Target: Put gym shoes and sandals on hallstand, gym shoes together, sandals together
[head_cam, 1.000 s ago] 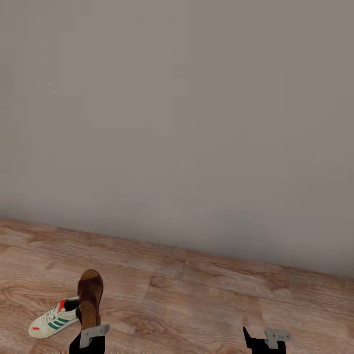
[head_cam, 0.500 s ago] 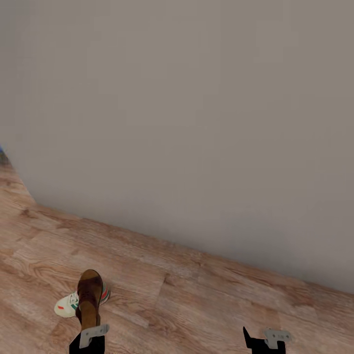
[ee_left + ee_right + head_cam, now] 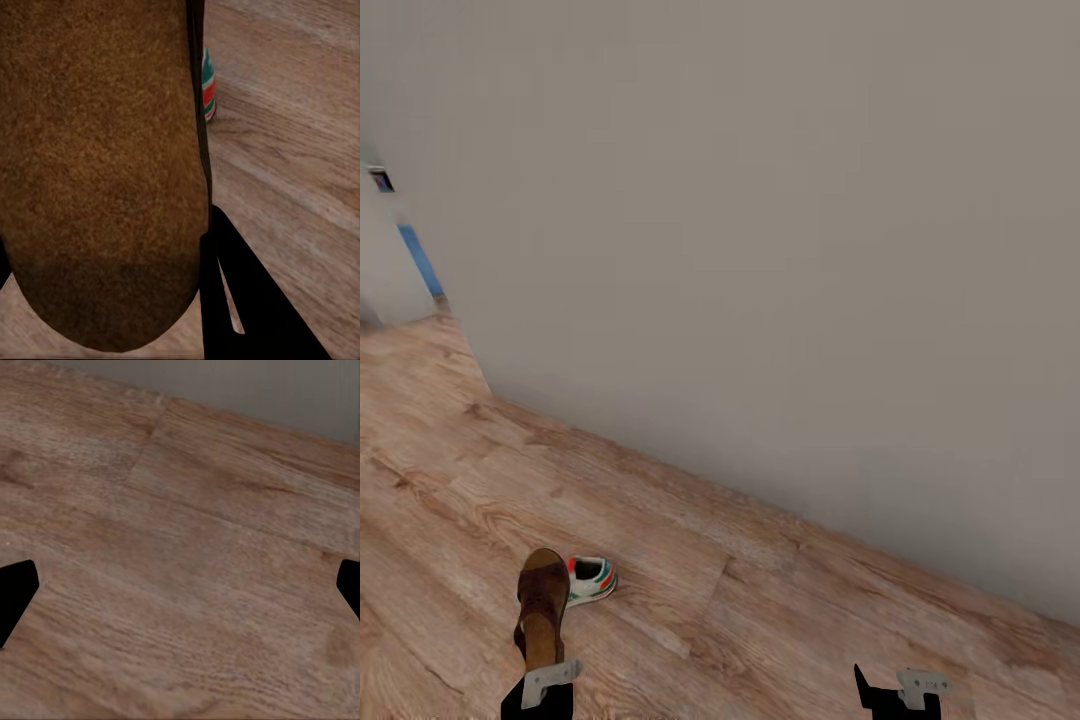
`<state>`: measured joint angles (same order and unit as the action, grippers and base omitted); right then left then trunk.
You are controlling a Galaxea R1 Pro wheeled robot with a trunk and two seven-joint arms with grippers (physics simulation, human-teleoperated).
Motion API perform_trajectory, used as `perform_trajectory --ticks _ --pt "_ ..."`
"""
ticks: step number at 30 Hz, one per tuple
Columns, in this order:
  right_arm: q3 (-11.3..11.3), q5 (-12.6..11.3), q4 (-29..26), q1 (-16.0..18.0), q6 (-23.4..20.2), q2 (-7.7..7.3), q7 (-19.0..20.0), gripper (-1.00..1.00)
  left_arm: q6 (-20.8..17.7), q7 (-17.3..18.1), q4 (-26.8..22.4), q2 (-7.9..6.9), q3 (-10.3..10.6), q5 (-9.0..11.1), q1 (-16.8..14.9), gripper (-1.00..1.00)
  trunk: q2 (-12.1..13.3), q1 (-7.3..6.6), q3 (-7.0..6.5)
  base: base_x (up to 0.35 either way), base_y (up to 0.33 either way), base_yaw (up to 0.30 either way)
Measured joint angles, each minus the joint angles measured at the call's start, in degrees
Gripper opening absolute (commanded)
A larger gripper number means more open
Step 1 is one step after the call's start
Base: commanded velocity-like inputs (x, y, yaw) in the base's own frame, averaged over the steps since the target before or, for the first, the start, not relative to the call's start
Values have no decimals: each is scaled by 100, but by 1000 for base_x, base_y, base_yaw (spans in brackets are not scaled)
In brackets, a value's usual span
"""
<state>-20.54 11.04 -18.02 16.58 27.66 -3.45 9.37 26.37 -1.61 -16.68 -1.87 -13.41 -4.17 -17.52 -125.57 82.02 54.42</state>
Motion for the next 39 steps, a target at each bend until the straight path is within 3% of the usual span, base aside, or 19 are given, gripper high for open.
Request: perform_trajectory --ticks 17,26,39 --pt "-4 1 -2 0 0 0 0 100 1 -5 -2 -3 -26 25 0 -100 0 0 0 0 0 273" --pt "-3 1 -2 0 0 0 0 100 7 -23 -16 -16 -424 122 0 -100 0 0 0 0 0 273" --pt "0 1 4 0 0 0 0 100 9 -18 -30 -9 -465 126 0 -100 0 0 0 0 0 273"
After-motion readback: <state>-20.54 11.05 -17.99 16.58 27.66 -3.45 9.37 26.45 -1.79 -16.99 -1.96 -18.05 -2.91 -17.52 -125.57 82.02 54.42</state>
